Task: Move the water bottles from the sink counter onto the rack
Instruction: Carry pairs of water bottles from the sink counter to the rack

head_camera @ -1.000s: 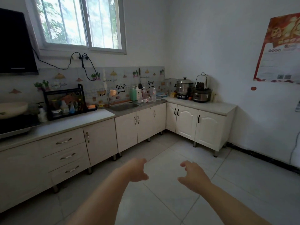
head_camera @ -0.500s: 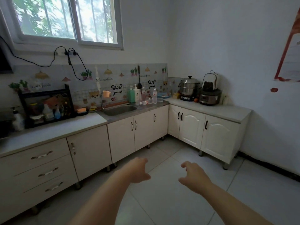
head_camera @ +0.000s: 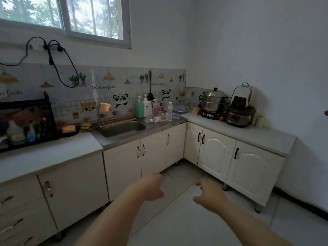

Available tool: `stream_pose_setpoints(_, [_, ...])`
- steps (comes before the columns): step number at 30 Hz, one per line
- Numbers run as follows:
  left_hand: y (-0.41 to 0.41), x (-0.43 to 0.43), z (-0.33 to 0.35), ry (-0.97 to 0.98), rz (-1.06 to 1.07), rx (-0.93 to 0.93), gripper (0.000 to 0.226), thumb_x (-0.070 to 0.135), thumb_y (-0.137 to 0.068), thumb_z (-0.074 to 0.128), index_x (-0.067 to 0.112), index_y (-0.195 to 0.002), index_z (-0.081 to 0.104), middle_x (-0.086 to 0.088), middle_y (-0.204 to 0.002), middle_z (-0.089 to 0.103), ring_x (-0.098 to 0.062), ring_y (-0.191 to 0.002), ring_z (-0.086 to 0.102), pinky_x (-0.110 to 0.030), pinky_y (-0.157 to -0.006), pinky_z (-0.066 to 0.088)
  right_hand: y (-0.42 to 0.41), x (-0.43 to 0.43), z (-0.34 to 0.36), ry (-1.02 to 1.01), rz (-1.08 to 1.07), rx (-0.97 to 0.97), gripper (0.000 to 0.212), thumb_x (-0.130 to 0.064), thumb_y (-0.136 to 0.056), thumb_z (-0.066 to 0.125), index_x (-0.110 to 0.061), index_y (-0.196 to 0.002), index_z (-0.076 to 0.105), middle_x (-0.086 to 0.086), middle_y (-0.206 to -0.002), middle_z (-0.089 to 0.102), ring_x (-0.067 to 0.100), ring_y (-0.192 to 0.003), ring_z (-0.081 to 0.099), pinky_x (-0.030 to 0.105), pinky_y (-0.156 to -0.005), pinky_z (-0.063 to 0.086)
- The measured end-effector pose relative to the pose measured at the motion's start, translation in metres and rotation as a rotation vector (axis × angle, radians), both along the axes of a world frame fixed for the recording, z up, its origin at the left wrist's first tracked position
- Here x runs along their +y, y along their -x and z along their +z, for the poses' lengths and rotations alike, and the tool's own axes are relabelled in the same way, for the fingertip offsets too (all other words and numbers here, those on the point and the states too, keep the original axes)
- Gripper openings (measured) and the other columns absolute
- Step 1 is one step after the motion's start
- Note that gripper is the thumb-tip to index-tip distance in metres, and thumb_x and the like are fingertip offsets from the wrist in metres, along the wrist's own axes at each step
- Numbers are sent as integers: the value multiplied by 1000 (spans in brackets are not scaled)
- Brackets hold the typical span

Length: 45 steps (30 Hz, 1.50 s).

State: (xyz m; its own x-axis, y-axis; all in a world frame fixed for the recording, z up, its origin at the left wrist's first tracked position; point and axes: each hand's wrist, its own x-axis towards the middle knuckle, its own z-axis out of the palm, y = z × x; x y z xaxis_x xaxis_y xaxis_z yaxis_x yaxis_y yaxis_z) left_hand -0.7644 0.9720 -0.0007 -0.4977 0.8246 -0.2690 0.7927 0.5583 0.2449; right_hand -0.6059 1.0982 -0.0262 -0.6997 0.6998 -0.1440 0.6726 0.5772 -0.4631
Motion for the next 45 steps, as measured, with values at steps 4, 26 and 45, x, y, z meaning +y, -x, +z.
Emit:
stream_pose_setpoints(4, [54, 45, -9, 15, 17, -11, 62, 29, -90, 58, 10, -143, 32, -14, -146, 35, -29, -132, 38, -35, -109, 35, 53, 52, -6, -2, 29, -15, 58, -28, -82, 61, -17, -136, 42, 8, -138, 44, 21, -125, 47, 27, -96, 40])
stream_pose_setpoints(26, [338, 383, -12, 37, 86, -16, 63, 34, -90, 58, 17, -144, 30, -8, -147, 36, -25, -132, 40, -36, -110, 35, 348, 405, -6, 72, 55, -2, 53, -28, -86, 62, -12, -134, 45, 9, -137, 46, 21, -119, 50, 21, -91, 40])
stream_pose_setpoints(45, [628, 629, -30, 33, 34, -43, 47, 34, -85, 60, 18, -128, 48, -6, -130, 52, -23, -116, 52, -35, -99, 45, 624, 638, -24, 47, -43, -39, 48, -29, -84, 64, -20, -129, 49, 5, -133, 46, 20, -114, 51, 28, -94, 46])
